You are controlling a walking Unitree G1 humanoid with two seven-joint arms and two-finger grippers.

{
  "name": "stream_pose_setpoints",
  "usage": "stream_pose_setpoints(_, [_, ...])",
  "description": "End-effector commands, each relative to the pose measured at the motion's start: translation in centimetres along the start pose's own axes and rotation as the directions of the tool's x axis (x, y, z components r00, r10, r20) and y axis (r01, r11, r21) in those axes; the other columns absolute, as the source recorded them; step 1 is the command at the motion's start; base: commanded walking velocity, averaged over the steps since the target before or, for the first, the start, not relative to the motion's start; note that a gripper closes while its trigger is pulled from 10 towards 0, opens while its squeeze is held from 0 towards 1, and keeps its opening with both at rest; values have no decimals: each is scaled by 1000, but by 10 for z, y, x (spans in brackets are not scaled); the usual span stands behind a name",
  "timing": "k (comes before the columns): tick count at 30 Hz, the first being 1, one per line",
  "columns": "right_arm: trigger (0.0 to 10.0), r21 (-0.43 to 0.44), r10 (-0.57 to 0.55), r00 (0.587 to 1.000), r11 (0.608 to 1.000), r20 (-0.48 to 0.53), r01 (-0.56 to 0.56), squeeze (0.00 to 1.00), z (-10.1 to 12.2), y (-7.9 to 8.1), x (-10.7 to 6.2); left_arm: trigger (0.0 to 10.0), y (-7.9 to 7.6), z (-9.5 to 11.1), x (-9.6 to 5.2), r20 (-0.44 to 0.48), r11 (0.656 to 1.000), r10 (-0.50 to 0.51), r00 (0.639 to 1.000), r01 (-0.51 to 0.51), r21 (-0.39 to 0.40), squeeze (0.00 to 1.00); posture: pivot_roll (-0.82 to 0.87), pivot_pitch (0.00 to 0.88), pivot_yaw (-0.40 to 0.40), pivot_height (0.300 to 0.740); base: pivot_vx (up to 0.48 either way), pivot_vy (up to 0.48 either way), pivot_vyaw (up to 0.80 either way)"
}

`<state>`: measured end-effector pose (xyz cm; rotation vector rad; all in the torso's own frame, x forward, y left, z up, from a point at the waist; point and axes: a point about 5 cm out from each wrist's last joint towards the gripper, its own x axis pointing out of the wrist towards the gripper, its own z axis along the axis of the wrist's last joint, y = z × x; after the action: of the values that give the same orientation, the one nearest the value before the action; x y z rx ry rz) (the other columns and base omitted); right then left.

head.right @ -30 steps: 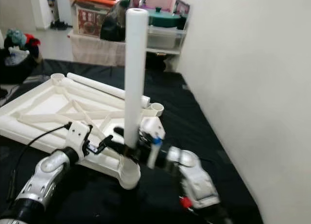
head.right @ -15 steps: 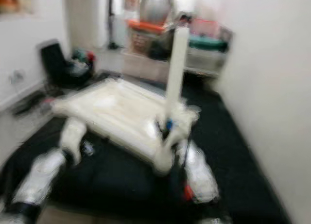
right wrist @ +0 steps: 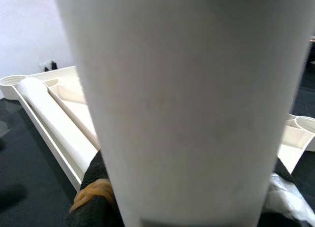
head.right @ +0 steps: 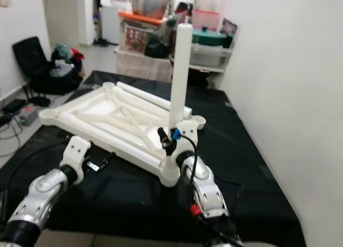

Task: Building children table

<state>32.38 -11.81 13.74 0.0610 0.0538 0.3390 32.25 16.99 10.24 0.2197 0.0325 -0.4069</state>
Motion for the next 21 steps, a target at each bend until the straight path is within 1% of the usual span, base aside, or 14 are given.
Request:
stream_pose_setpoints(1, [10000, 128, -12, 953, 990, -303, 53, 0, -72, -5, -22, 10000, -7, 1, 1, 15, 999, -21, 1000, 21, -24, 0, 51, 0, -119, 740, 0, 0, 0])
stream_pose_setpoints(3, [10000, 125, -11, 962, 991, -275, 47, 0, -67, -7, -22, 10000, -7, 2, 1, 19, 999, -18, 1000, 18, -27, 0, 49, 0, -117, 740, 0, 0, 0])
stream_pose_setpoints(5, [10000, 130, -12, 963, 990, -270, 48, 0, -66, -7, -22, 10000, -6, 2, 1, 19, 1000, -11, 1000, 12, -28, 0, 49, 0, -117, 740, 0, 0, 0])
stream_pose_setpoints(8, [10000, 142, -10, 966, 989, -259, 49, 0, -65, -8, -23, 10000, -1, 2, 3, 8, 1000, 12, 1000, -12, -16, 0, 45, 0, -113, 740, 0, 0, -658])
stream_pose_setpoints(10, [10000, 148, -8, 967, 988, -254, 47, 0, -64, -8, -23, 10000, 0, 2, 3, 8, 1000, 13, 1000, -13, -17, 0, 45, 0, -113, 740, 0, 0, -788])
stream_pose_setpoints(12, [10000, 176, 18, 972, 984, -234, 24, 0, -63, -6, -26, 10000, 1, 3, 3, 11, 1000, 11, 1000, -11, -18, 0, 44, 0, -110, 740, 0, 0, -788])
stream_pose_setpoints(15, [10000, 161, 43, 973, 987, -229, -5, 0, -63, -5, -28, 10000, 0, 4, 3, 13, 1000, 9, 1000, -8, -18, 0, 43, 0, -110, 740, 0, 0, -788])
stream_pose_setpoints(20, [10000, 170, 51, 974, 985, -221, -13, 0, -64, -5, -31, 10000, 0, 4, 2, 14, 1000, 2, 1000, -2, -14, 0, 43, 0, -109, 740, 0, 0, -708])
stream_pose_setpoints(21, [10000, 169, 66, 970, 985, -233, -26, 0, -65, -4, -31, 10000, 2, 4, 1, 13, 1000, 2, 1000, -2, -9, 0, 47, 0, -111, 740, 0, 0, 0])
